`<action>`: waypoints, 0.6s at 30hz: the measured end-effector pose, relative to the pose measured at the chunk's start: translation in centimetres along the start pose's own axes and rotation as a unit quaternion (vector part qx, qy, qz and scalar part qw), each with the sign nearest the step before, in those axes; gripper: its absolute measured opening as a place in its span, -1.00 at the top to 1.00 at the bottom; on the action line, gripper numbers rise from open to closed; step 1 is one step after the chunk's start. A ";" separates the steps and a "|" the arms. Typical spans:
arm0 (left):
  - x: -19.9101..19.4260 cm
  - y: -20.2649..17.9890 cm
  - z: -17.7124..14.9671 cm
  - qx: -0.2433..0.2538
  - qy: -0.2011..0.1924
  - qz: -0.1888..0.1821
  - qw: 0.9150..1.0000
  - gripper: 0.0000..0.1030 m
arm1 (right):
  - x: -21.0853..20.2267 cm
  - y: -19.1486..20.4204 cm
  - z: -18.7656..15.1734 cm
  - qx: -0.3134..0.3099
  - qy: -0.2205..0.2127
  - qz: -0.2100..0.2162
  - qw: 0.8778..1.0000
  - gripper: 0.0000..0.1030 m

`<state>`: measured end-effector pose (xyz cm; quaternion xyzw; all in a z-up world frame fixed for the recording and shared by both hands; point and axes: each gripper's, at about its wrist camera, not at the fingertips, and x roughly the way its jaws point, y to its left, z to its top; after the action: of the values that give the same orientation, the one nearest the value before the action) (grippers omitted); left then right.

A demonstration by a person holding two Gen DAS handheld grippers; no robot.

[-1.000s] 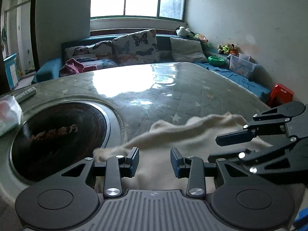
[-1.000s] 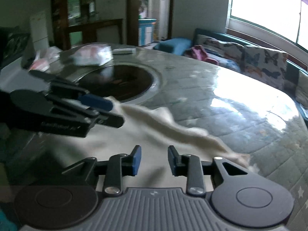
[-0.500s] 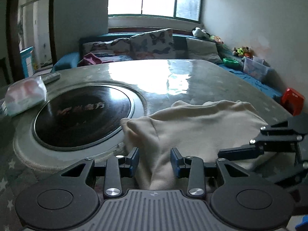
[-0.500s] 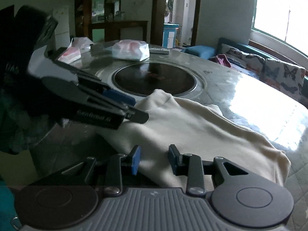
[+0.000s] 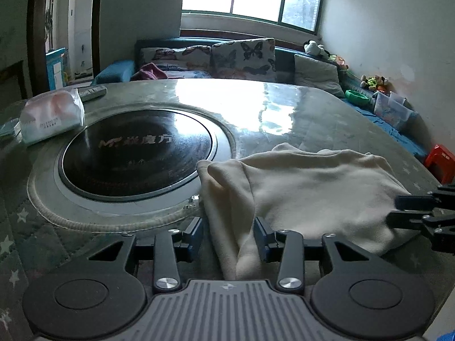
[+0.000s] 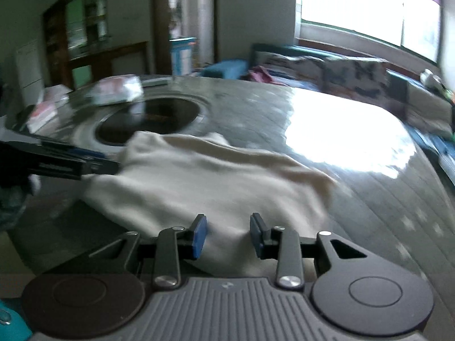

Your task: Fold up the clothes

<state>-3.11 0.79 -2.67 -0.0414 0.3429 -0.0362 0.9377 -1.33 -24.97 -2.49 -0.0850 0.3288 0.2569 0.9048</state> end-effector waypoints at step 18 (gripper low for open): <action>-1.7 0.3 -0.2 -0.018 0.001 0.021 1.000 -0.29 | -2.0 1.9 -0.6 -0.012 -0.010 0.007 1.000 -0.18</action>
<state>-4.55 1.21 -1.79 -0.0513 0.3456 -0.0107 0.9369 -3.99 -24.34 -1.66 -0.0909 0.3172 0.2684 0.9050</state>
